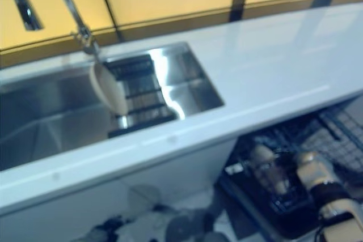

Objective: Take plates into dishwasher

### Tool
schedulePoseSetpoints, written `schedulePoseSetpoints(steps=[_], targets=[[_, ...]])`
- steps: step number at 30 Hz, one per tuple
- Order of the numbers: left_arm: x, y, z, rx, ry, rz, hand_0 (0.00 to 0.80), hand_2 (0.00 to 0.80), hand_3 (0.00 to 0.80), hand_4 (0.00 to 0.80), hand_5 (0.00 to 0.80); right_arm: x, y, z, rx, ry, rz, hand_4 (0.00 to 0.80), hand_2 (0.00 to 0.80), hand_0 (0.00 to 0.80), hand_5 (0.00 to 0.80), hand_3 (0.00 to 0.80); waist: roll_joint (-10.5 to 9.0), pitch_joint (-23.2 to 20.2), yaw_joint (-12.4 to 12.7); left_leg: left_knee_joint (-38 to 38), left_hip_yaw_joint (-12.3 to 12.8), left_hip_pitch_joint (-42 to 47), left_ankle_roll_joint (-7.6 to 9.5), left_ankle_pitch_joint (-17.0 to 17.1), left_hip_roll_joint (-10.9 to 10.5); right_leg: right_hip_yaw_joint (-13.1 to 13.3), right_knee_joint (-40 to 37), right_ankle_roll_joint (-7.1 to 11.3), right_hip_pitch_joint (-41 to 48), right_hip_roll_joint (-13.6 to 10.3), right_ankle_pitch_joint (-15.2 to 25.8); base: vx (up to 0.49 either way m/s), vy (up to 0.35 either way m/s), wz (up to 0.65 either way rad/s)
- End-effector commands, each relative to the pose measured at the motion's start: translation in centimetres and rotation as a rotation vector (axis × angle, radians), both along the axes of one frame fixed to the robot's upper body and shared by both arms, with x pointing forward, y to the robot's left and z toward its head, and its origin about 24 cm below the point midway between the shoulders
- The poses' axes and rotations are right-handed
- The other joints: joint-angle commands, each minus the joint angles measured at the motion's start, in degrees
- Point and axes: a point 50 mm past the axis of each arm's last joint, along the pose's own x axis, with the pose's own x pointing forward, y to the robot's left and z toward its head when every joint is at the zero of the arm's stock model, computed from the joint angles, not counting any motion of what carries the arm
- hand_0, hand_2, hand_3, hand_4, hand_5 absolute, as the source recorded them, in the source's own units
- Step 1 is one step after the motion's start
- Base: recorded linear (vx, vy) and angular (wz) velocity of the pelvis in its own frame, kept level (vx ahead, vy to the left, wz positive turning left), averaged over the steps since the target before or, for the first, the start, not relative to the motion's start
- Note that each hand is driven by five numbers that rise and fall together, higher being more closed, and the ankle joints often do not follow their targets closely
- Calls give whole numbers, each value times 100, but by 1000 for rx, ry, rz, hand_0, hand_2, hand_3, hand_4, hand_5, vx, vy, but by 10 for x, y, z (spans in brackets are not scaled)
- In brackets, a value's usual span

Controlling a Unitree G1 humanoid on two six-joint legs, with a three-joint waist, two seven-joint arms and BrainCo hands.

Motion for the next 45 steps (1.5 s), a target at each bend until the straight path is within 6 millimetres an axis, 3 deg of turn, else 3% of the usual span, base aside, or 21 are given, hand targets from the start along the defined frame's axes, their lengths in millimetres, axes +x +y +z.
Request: schedulePoseSetpoints(steps=[1,11,16,22,25,27,28,31,36,45], targets=[[13,35,15,111,-31,11,0,0,0,0,0,1,-13,27,19,-32,-31,0,0,0,0,0,-534,134,-17,-8,-44,224,75,-214,-5,170,11,483,110,-125,-119,0,0,0],[2,49,16,144,-19,38,0,0,0,0,0,-25,-80,89,-64,-148,-200,0,0,0,0,0,-783,71,-78,-8,67,306,84,-232,46,215,11,503,181,-37,-85,9,-13,-2],[-1,49,15,147,-21,32,0,0,0,0,0,-38,-119,134,-169,-311,-366,0,0,0,0,0,-835,39,10,-8,39,334,100,-234,60,187,11,503,243,-15,-95,2,-2,-1],[-2,49,15,152,-20,24,0,0,0,0,0,-29,-125,205,-354,-553,-362,0,0,0,0,0,-830,30,132,-8,-39,335,78,-225,56,141,11,505,280,-31,-112,-3,4,-2],[-1,47,14,148,-16,18,0,0,0,0,0,-2,-93,266,-541,-841,-232,0,0,0,0,0,-810,26,248,-8,-136,309,68,-215,15,115,11,501,284,-58,-135,-14,35,0],[-1,45,14,142,-16,19,0,0,0,0,0,8,-76,287,-605,-925,-162,0,0,0,0,0,-786,23,285,-8,-177,294,68,-206,-3,88,11,501,291,-75,-147,-10,48,2],[-1,42,13,136,-15,21,0,0,0,0,0,19,-52,308,-674,-1015,-55,0,0,0,0,0,-758,14,334,-8,-220,270,62,-195,-22,51,11,501,298,-91,-166,-10,48,2],[-1,35,10,121,-12,28,0,0,0,0,0,34,0,338,-870,-1139,197,0,0,0,0,0,-708,-29,418,-8,-310,209,67,-180,-61,-34,11,503,305,-130,-206,1,50,8],[-2,25,7,102,-7,53,0,0,0,0,0,43,73,355,-1173,-1273,581,0,0,0,0,0,-670,-85,571,-8,-462,92,76,-136,-97,-229,11,512,307,-178,-238,10,26,18],[-4,25,6,101,6,125,0,0,0,0,0,33,153,347,-1409,-1427,1011,0,0,0,0,0,-738,-19,926,-8,-803,-182,86,-42,-148,-637,11,583,312,-272,-242,1,-3,27]])
